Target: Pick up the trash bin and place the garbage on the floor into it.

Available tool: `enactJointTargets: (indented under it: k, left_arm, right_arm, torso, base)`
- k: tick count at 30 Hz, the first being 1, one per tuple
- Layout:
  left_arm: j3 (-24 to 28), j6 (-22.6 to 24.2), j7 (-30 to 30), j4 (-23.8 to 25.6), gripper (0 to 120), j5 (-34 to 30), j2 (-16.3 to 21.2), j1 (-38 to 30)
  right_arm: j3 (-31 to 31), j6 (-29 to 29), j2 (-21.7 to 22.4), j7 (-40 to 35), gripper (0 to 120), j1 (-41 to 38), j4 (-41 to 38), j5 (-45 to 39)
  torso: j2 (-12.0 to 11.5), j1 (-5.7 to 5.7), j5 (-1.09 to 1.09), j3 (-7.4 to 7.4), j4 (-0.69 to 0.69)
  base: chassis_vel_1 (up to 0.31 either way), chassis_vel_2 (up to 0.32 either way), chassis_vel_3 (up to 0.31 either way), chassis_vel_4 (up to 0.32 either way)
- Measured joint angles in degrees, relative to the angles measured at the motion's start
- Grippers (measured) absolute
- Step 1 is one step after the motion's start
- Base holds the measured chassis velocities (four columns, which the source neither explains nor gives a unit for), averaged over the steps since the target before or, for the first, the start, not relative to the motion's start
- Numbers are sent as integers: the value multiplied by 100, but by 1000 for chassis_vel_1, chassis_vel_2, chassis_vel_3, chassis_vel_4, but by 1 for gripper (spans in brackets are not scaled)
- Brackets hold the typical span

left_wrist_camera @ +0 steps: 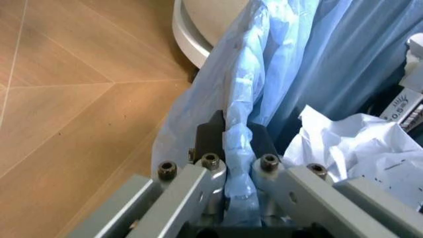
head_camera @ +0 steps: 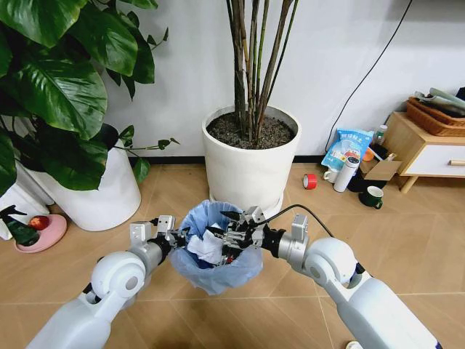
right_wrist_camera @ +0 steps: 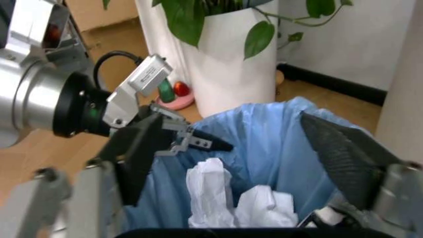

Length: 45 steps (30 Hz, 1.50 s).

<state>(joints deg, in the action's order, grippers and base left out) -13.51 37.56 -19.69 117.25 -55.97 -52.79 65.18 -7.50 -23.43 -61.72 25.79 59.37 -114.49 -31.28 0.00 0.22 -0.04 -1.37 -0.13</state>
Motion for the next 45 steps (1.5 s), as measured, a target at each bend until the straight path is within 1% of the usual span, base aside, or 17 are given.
enactJointTargets:
  k: [2,3,4,6,11,14,17,18,22,23,31,33,34,36,37,40,45]
  left_arm:
    - [-5,-1,0,0,0,1,0,0]
    - [-20,-2,0,0,0,5,-1,2]
    - [-30,-3,-2,0,0,13,-7,7]
    - [-47,-6,-4,0,0,35,-16,23]
    - [-138,-19,38,38,0,250,-23,156]
    - [-207,-37,66,94,0,368,-24,247]
    - [-314,-62,85,187,0,510,-15,391]
    - [-314,-62,85,187,0,510,-15,391]
    - [-367,-73,86,270,0,535,-16,446]
    - [-367,-73,86,270,0,535,-16,446]
    - [-399,-87,105,351,0,675,-77,518]
    - [-403,-88,106,358,0,687,-81,523]
    - [-405,-91,115,371,0,713,-84,526]
    - [-408,-94,132,387,0,743,-80,527]
    - [-408,-94,132,387,0,743,-80,527]
    - [-412,-94,151,412,0,752,-73,540]
    - [-415,-95,161,443,0,759,-66,588]
  right_arm:
    - [-34,28,-24,-59,85,1,-1,1]
    - [-125,83,-68,-206,93,13,-33,-9]
    - [-190,103,-96,-273,96,25,-71,-16]
    - [-315,140,-127,-407,99,56,-148,-26]
    - [-690,313,-68,-957,100,264,-341,-74]
    - [-879,366,-46,-1018,100,399,-367,-49]
    - [-1398,389,-112,-1123,100,735,-388,73]
    - [-1398,389,-112,-1123,100,735,-388,73]
    - [-2239,403,-305,-1211,100,1266,-347,186]
    - [-2239,403,-305,-1211,100,1266,-347,186]
    - [-3624,785,-715,-1205,100,2120,490,477]
    - [-3707,848,-748,-1181,100,2151,601,516]
    - [-3844,958,-795,-1136,100,2189,846,594]
    - [-3994,1132,-824,-1082,100,2210,1309,683]
    - [-3994,1132,-824,-1082,100,2210,1309,683]
    - [-4097,1265,-797,-987,100,2138,2083,770]
    - [-4108,1325,-795,-959,100,2035,2595,794]
  torso:
    - [0,0,0,0,0]
    - [0,0,0,0,0]
    - [0,0,0,0,0]
    - [0,0,0,0,0]
    - [0,0,-1,0,0]
    - [0,0,0,0,0]
    - [0,0,1,0,0]
    - [0,0,1,0,0]
    - [0,-1,0,1,0]
    - [0,-1,0,1,0]
    - [0,-1,1,0,0]
    - [0,-1,4,0,-2]
    - [0,-1,-2,1,0]
    - [0,-1,4,0,0]
    - [0,-1,4,0,0]
    - [0,-1,2,0,0]
    - [0,0,0,0,0]
  base:
    - [0,0,0,0]
    - [0,0,0,0]
    - [0,0,0,0]
    - [0,0,0,0]
    - [0,0,0,0]
    - [0,0,0,0]
    - [0,0,0,0]
    - [0,0,0,0]
    - [0,0,0,0]
    - [0,0,0,0]
    - [0,0,0,0]
    - [0,0,0,0]
    - [0,0,0,0]
    - [0,0,0,0]
    - [0,0,0,0]
    - [0,0,0,0]
    - [0,0,0,0]
